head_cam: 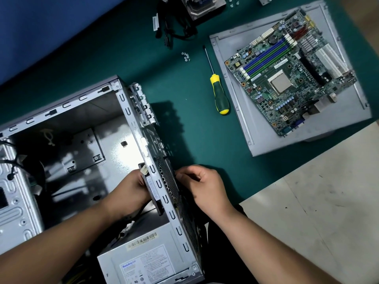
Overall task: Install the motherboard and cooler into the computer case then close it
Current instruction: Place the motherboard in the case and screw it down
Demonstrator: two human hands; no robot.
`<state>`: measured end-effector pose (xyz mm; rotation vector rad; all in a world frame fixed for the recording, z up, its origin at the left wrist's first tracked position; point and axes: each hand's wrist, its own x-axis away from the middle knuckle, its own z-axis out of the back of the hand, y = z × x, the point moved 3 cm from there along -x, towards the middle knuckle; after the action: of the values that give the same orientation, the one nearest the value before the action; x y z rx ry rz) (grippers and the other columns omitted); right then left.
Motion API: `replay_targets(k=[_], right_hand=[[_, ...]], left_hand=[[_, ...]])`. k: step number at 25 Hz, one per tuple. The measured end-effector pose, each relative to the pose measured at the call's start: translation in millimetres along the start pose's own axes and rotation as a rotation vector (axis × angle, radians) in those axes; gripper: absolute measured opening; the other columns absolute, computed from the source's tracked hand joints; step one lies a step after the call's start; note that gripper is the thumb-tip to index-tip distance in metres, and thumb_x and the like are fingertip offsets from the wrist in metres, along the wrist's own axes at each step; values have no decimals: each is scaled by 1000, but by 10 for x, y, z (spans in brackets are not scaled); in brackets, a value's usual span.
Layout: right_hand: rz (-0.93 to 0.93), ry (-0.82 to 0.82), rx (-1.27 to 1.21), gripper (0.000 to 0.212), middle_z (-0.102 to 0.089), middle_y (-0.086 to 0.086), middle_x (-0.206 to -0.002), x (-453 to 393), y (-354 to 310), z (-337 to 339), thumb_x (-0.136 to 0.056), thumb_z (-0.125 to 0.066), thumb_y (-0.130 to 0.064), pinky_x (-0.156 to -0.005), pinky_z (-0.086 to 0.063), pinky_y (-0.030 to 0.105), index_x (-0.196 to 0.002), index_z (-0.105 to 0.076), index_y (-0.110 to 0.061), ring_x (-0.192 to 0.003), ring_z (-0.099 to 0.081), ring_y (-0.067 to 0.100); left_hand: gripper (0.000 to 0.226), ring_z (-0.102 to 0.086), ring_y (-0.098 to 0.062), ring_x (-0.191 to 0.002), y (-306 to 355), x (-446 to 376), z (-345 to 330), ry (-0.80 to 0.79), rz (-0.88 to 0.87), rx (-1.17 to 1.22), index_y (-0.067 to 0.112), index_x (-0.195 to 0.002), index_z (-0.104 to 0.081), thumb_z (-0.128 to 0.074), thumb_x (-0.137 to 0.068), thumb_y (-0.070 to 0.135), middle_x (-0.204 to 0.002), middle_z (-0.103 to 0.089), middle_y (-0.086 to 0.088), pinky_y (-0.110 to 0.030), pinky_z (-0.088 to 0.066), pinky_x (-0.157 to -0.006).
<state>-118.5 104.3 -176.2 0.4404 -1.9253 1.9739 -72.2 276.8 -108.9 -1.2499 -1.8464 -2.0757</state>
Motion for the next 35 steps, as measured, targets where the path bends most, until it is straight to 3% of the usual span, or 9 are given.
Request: replay_targets(k=[6,9,12,22,27,32,35], right_hand=[[25,29,27,6,-76,-15,-89,13,7,-23,-90,-75,-29,-73,-50,12,-92,-77,-35,-84,-72,3],[24,49,8,5,-76,-13,-90,12,17,-43,-90,-75,-29,-74,-49,12,-92,-77,-32,-85,-72,5],[50,55,24,6,-75,-12,-93,20,24,-36,-90,-74,-26,-77,-49,13,-91,-77,-31,-89,-71,9],[77,95,75,5,-74,-15,-91,57,2,-16,-90,-73,-28,-75,-48,11,-90,-77,-32,-87,-71,7],[14,157,24,11,-77,-15,-91,26,79,92,-90,-73,-27,-84,-56,25,-99,-76,-33,-88,-74,7],[23,113,24,11,-76,-17,-92,34,47,73,-90,-75,-25,-81,-50,12,-95,-77,-34,-90,-72,4],[51,71,27,10,-75,-18,-93,44,-6,6,-90,-75,-26,-80,-49,10,-94,-77,-36,-91,-71,5]], left_hand=[[38,-72,-19,-67,-1,3,18,17,19,-12,8,-75,-78,-60,-84,-25,-76,-74,-18,-26,-59,-60],[22,-69,-23,-70,0,-7,31,26,20,-49,-8,-86,-72,-58,-86,-25,-81,-73,-23,-28,-57,-63],[21,-67,-25,-70,-31,-6,37,40,54,-54,-12,-88,-71,-57,-85,-28,-80,-71,-26,-29,-57,-63],[34,-75,-12,-79,-35,-13,64,10,78,-152,10,-88,-74,-61,-87,-21,-83,-78,-2,-20,-56,-69],[43,-75,-17,-73,-48,-15,82,3,103,-149,14,-78,-75,-60,-84,-26,-76,-77,-7,-23,-57,-64],[51,-74,-17,-71,-40,-13,75,-22,91,-156,18,-70,-78,-60,-83,-28,-74,-76,-7,-23,-57,-63],[47,-74,-12,-71,-39,-27,78,-5,82,-168,17,-75,-76,-61,-83,-27,-74,-77,-3,-20,-57,-64]])
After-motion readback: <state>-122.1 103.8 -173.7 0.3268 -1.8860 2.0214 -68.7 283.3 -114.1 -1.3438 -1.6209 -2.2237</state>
